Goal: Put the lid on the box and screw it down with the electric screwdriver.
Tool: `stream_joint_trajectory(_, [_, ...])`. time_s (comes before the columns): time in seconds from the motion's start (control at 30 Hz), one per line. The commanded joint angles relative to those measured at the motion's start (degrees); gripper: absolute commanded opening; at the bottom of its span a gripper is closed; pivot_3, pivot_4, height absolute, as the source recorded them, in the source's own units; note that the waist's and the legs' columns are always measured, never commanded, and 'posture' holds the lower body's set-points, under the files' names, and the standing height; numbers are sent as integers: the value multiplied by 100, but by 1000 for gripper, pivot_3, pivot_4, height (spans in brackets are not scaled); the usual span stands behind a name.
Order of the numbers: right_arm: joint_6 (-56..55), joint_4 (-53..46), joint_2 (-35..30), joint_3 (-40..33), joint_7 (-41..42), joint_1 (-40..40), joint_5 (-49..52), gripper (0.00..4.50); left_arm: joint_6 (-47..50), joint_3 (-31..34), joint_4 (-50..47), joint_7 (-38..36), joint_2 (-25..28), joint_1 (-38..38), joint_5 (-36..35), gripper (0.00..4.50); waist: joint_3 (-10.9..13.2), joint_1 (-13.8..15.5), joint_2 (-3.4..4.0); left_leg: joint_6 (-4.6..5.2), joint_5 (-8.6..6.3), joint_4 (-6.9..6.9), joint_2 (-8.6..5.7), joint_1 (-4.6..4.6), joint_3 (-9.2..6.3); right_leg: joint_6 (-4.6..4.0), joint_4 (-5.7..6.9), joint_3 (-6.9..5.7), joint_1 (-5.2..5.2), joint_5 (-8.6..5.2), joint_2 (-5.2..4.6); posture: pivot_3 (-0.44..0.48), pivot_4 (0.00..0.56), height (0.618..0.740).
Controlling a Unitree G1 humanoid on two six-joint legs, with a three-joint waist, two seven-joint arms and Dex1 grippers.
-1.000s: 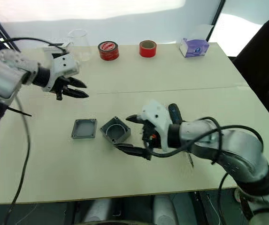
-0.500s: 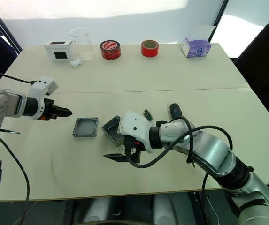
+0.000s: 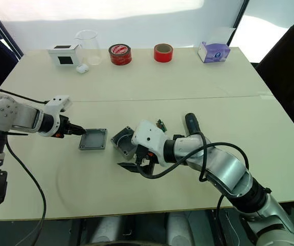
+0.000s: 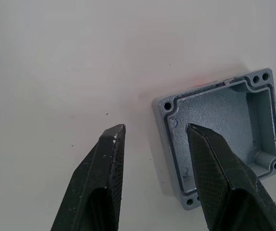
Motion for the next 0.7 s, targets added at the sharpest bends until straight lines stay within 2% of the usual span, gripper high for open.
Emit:
stream_joint_trajectory(0.03, [56,-275,-8,-223,-65,49,-43,4500,48,-138,149,394,7,-53,-508,2005,0,-10,0,-1,0,0,0,0,0,0,0,0,-1,0,0,0,150,740])
stream_joint_trajectory(0.23, [111,-300,37,-232,-133,112,-130,4500,48,-261,329,967,-46,75,-1084,2005,-3,-17,2,-3,2,-1,1,3,0,0,0,2,-1,0,1,0,150,740])
stream_joint_trajectory(0.33, [129,-310,62,-235,-168,143,-156,4500,48,-240,472,1345,-162,248,-1215,1270,-14,-12,10,-4,2,-1,-1,8,0,0,0,2,4,0,0,0,150,740])
stream_joint_trajectory(0.43, [147,-323,38,-282,-147,164,-155,4500,48,-194,425,1605,-179,304,-1469,137,-22,-11,15,-4,2,-2,-2,10,1,0,0,4,6,0,-1,0,150,740])
stream_joint_trajectory(0.7, [219,-212,9,-458,-71,73,-141,4500,48,157,195,2258,-421,396,-1634,50,-35,20,32,-4,1,-1,-5,20,1,0,-1,4,19,0,-3,0,150,740])
